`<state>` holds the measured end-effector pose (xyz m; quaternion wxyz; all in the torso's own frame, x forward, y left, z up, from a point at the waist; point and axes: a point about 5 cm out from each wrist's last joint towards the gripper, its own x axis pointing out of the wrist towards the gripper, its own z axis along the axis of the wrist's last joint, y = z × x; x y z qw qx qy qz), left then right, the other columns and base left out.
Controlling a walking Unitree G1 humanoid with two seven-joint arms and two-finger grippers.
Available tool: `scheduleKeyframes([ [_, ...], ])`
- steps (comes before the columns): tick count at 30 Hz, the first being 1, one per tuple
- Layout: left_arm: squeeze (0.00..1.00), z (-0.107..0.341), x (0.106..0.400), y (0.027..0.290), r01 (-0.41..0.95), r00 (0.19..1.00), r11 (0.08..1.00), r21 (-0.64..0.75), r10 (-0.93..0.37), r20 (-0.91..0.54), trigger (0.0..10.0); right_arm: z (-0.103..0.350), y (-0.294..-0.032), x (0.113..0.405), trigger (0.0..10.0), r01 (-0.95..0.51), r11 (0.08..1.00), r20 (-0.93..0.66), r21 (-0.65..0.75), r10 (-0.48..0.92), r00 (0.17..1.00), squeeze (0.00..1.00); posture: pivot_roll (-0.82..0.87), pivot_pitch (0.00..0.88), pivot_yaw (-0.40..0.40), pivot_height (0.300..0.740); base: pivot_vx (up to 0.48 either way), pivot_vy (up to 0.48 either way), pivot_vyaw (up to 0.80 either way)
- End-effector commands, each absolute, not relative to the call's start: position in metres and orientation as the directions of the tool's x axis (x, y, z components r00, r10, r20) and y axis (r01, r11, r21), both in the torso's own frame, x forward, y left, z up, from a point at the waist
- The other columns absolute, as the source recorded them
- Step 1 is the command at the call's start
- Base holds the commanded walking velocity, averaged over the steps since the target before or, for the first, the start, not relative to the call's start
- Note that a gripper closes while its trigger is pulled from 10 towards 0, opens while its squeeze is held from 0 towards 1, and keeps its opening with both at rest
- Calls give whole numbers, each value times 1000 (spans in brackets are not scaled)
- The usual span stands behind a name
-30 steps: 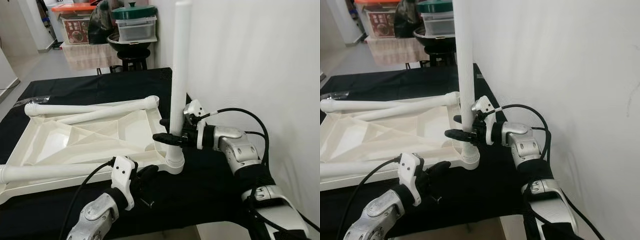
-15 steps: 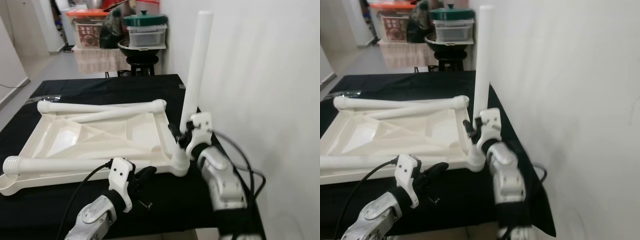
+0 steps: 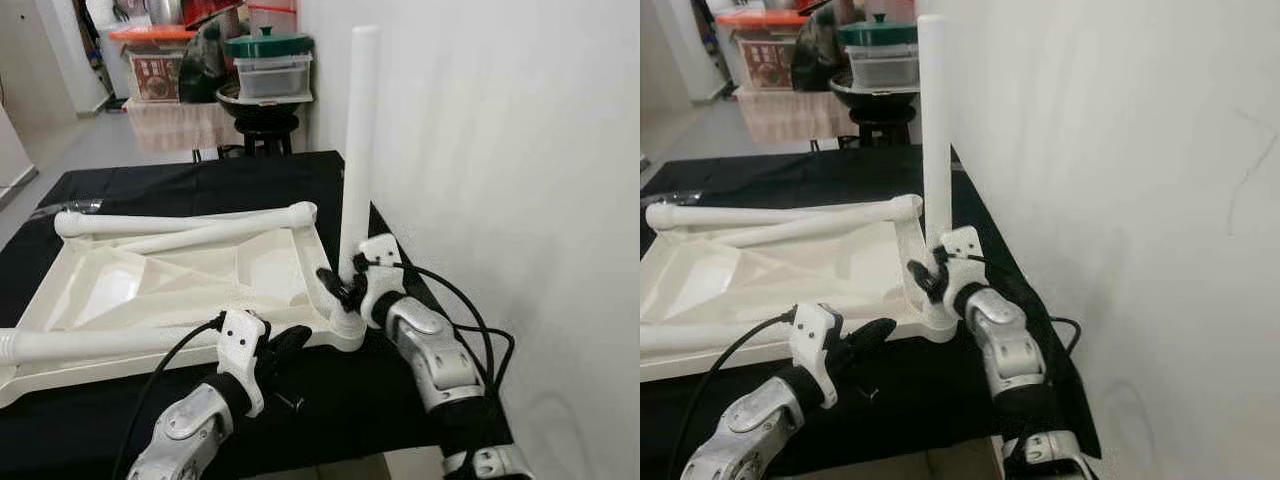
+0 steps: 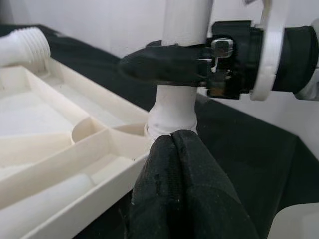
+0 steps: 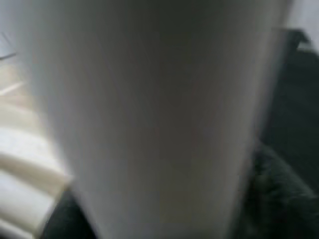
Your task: Building children table
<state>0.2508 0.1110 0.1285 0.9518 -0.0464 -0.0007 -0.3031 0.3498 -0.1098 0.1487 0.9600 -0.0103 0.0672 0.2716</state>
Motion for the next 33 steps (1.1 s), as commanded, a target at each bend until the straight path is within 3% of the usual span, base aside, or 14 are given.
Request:
scheduleKeyframes([
  [1,0,127,252,113,575,817,814,-83,-576,16,10000,162,-110,353,10000,-603,798,-88,7,601,795,769,48,0,-25,740,0,0,0],
  [2,0,127,252,112,577,816,813,-85,-578,16,10000,165,-111,353,10000,-671,742,-84,-11,668,740,0,48,0,-28,740,0,0,0],
  [6,0,127,252,110,578,815,812,-86,-579,17,10000,164,-112,349,10000,-873,486,-117,-34,866,486,0,63,0,-37,740,0,0,0],
  [15,0,127,250,109,564,825,823,-60,-565,15,10000,165,-112,357,10000,-923,385,-159,-2,911,380,0,88,2,-49,740,0,0,0],
  [16,0,127,246,110,553,833,832,-31,-553,11,10000,166,-116,361,3451,-926,377,-171,12,914,369,0,93,4,-50,740,0,0,0],
  [17,0,126,244,110,548,837,836,-17,-548,7,10000,166,-119,363,0,-924,382,-175,18,911,374,0,95,4,-49,740,0,0,0],
  [27,0,130,236,111,537,841,837,102,-541,13,10000,155,-142,357,0,-922,386,-169,40,912,374,0,82,8,-34,740,0,0,0],
  [33,0,131,235,112,537,840,837,102,-542,27,10000,132,-158,349,0,-828,559,-269,-41,792,548,0,76,19,-32,740,0,0,0],
])
